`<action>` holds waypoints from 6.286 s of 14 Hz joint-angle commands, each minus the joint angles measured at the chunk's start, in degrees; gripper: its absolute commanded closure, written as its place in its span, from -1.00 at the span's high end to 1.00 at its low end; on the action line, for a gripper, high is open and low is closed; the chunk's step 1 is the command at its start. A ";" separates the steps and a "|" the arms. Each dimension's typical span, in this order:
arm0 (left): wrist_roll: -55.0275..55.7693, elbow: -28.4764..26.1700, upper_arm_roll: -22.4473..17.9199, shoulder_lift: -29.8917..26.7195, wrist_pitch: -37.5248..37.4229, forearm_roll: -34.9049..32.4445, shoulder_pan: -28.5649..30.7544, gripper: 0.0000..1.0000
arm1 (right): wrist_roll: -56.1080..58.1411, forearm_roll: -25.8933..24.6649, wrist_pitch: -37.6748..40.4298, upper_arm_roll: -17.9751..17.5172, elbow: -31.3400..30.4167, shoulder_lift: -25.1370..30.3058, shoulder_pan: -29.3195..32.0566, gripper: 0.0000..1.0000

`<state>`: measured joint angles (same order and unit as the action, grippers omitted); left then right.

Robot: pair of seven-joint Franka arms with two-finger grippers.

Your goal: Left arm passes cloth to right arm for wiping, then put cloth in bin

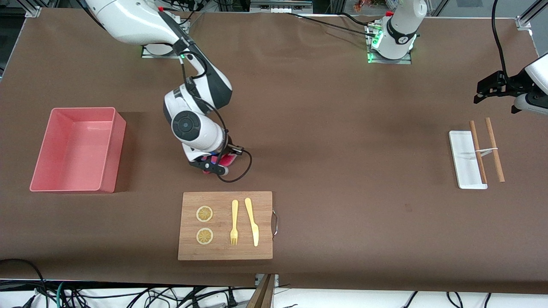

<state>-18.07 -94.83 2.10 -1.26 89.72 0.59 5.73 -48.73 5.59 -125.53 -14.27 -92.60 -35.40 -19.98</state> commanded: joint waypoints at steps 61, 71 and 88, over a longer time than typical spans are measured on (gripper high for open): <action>0.58 1.84 0.36 0.74 -1.30 -1.12 -0.11 1.00 | 74.05 -14.20 33.89 29.56 -7.49 21.95 22.44 -1.00; 0.58 1.84 0.27 0.74 -1.30 -1.12 -0.11 1.00 | 71.85 -12.80 14.72 29.56 -22.09 20.28 22.88 -1.00; 0.41 3.07 0.10 1.00 -3.14 -1.12 -0.37 1.00 | 71.94 -6.04 0.29 29.04 -14.01 10.17 20.69 -1.00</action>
<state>-18.03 -93.72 2.14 -1.15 87.86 0.59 5.68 23.47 -1.82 -126.03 14.87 -108.93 -23.92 1.30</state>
